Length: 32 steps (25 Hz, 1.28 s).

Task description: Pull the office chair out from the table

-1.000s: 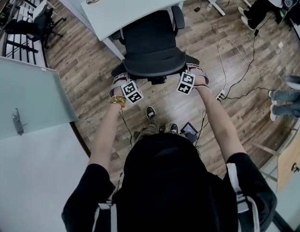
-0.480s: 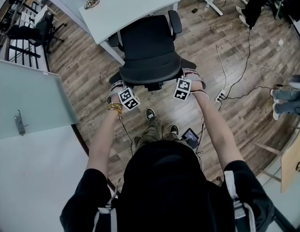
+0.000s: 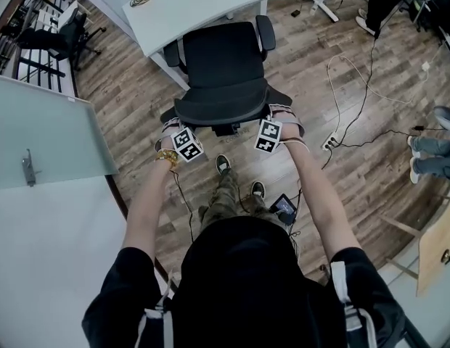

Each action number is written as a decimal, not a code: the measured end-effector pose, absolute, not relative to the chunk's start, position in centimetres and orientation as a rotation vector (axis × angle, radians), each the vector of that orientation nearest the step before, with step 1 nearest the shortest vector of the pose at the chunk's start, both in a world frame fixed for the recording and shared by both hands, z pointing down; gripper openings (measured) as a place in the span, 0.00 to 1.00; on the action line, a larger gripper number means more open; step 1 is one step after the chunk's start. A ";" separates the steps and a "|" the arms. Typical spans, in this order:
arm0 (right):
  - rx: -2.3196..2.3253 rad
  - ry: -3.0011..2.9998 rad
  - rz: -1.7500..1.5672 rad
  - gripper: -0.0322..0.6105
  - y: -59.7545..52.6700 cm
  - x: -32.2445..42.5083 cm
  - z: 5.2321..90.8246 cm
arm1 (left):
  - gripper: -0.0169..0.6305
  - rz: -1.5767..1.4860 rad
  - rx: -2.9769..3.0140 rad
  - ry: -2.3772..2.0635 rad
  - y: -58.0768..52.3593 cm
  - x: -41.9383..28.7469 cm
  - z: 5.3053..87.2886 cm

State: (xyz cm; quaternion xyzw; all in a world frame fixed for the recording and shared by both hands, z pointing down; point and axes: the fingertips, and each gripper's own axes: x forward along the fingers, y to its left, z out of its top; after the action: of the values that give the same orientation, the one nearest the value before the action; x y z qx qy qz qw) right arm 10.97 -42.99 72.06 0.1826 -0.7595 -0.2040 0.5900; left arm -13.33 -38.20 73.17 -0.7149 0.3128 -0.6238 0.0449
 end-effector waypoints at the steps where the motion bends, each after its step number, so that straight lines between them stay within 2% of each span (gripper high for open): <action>1: 0.429 -1.767 -0.476 0.26 -42.6 11.1 72.0 | 0.27 -1.909 -2.182 0.961 -37.9 -13.3 73.2; 10: 0.432 -1.755 -0.499 0.26 -40.0 11.7 72.0 | 0.28 -1.978 -2.170 0.980 -35.4 -12.9 73.5; 32: 0.491 -1.728 -0.452 0.26 -32.2 9.9 71.9 | 0.28 -1.847 -2.151 0.880 -28.9 -14.5 73.2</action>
State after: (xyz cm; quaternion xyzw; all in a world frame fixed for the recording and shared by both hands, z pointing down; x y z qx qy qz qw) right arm 9.94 -32.24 71.94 0.2118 -0.7456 -0.1950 0.6009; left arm -14.53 -28.87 73.23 -0.7219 0.2952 -0.6198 0.0865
